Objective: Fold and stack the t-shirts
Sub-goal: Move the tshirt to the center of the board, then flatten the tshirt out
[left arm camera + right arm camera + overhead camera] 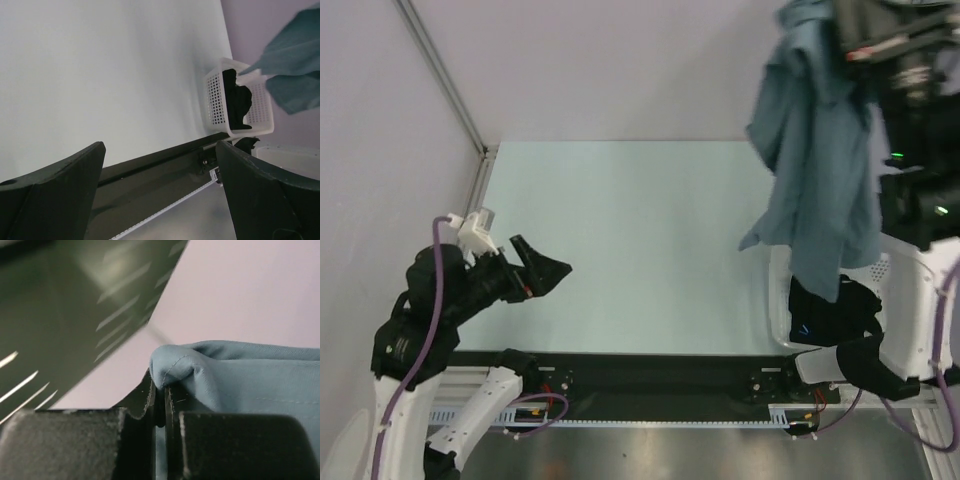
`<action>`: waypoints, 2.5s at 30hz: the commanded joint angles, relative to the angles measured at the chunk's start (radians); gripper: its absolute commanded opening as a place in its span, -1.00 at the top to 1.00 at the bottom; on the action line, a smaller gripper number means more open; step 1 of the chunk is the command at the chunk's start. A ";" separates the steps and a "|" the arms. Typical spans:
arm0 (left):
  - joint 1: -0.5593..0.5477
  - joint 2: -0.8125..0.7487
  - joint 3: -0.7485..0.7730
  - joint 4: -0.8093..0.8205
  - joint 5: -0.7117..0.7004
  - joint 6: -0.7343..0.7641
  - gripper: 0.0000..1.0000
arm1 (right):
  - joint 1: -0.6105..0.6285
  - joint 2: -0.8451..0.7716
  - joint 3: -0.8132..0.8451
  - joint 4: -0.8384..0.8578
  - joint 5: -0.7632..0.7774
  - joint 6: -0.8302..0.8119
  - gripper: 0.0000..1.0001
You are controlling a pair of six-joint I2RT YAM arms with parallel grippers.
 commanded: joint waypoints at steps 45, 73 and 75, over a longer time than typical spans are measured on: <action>-0.160 1.103 -0.062 0.498 -0.111 0.144 0.02 | 0.663 0.182 -1.422 -0.405 0.020 -0.541 -0.36; -0.084 0.149 -0.519 0.093 0.095 -0.005 -0.39 | 0.321 0.425 -1.185 -0.487 -0.054 -0.710 -0.20; -0.084 0.083 -0.453 0.059 -0.002 -0.038 -0.48 | 0.348 0.383 -1.189 -0.502 -0.040 -0.708 -0.21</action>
